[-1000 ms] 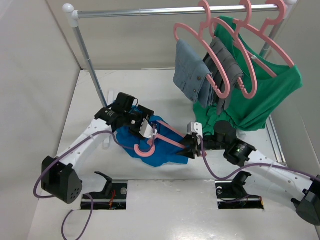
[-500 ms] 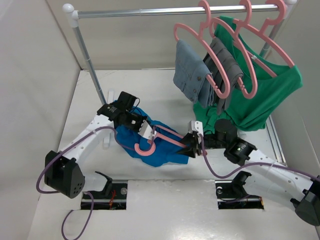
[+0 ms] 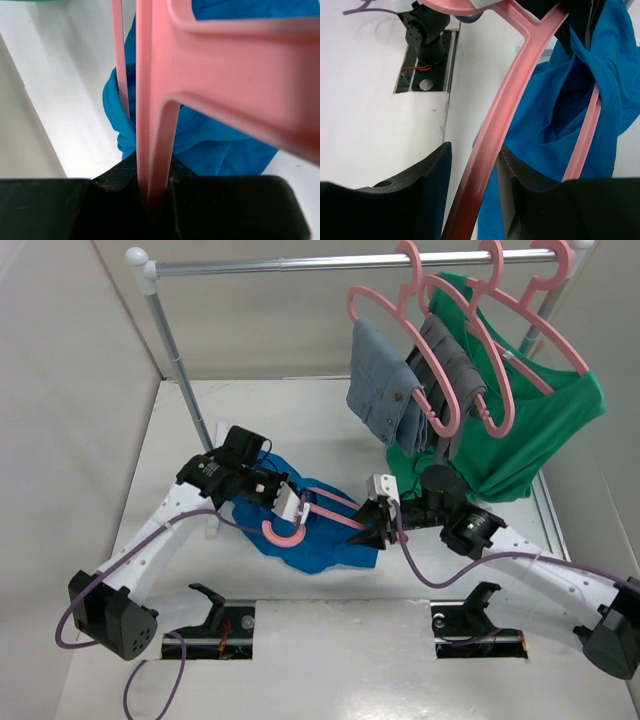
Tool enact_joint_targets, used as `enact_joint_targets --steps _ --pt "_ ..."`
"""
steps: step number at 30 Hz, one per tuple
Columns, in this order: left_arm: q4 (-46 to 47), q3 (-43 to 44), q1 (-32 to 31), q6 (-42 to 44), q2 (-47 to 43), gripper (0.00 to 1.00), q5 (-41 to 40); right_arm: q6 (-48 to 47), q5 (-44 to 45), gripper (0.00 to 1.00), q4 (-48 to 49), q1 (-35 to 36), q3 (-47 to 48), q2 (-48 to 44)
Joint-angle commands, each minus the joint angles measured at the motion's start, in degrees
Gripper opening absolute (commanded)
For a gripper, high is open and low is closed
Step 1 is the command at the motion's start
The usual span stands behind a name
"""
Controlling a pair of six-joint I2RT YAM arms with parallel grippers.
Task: Place the t-shirt on the hanger
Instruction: Place tshirt on hanger
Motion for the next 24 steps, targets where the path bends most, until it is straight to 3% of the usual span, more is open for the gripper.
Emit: enact_joint_targets --steps 1,7,10,13,19,22,24 --pt "1.1 -0.3 -5.3 -5.4 -1.1 0.00 15.7 -4.1 4.9 0.00 10.4 0.3 4.3 1.9" --pt "8.9 0.9 -5.3 -16.8 -1.7 0.00 13.5 -4.1 10.1 0.01 10.4 -1.0 4.3 4.2" --pt "13.7 -1.8 -4.3 -24.7 -1.7 0.00 9.0 -2.1 20.8 0.56 5.0 -1.6 5.5 3.5" --pt "13.7 -3.0 -2.4 -28.6 -2.2 0.00 8.3 -1.3 31.4 0.80 0.0 -1.6 7.9 0.7" --pt "14.5 -5.9 -2.4 -35.7 -4.0 0.00 6.5 6.8 57.1 0.82 -7.2 4.1 8.0 -7.8" --pt "14.5 -7.3 -1.9 -38.2 -4.5 0.00 6.5 13.0 66.6 0.90 -11.1 9.0 8.0 -10.3" --pt "15.6 -7.9 -1.9 -40.2 -4.5 0.00 5.7 17.5 72.2 0.89 -16.2 14.2 9.4 -10.3"
